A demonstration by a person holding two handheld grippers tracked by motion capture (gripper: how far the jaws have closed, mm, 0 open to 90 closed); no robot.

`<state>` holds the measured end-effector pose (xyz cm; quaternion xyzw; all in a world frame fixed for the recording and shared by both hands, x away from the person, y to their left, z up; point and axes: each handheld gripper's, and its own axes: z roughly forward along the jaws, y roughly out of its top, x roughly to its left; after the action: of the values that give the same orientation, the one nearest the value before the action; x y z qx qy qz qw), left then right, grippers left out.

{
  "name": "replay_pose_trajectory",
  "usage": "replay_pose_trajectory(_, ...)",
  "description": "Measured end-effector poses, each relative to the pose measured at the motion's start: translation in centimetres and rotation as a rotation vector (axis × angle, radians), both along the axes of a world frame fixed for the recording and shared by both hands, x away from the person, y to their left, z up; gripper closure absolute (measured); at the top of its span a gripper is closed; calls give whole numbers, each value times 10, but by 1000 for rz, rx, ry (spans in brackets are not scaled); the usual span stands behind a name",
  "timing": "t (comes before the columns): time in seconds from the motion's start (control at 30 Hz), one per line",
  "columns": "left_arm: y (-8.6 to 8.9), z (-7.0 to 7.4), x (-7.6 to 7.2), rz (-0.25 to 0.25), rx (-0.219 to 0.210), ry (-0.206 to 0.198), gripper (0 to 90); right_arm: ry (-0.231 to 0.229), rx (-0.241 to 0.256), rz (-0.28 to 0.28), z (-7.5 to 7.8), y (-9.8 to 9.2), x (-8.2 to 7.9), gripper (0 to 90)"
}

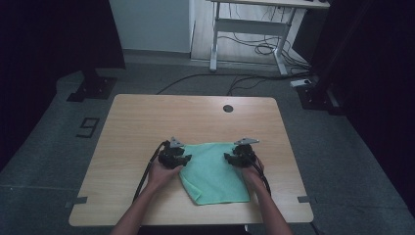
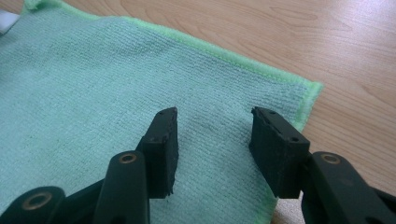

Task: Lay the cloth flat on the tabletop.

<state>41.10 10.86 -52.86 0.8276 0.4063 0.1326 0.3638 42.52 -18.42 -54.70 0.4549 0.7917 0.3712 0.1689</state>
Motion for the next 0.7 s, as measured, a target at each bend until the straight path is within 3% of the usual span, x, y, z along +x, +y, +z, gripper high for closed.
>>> replay_pose_trajectory(0.17, -3, -8, 18, 21, 39, 31, 559, 3, 3, -1, 0, 0, 0, 518)
replay_pose_trajectory(0.33, 9, -11, 29, 79, 22, 21, 555, -2, 2, 0, 0, -1, 0, 523)
replay_pose_trajectory(0.4, 13, -11, 31, 83, -3, 35, 559, -4, 5, 2, -1, -2, 1, 528)
replay_pose_trajectory(0.57, 16, -3, 25, 75, -1, 10, 557, -9, 0, 0, -1, -1, 1, 524)
replay_pose_trajectory(0.7, 17, 10, 12, 48, -3, -30, 560, -20, 1, 1, 4, -1, -4, 521)
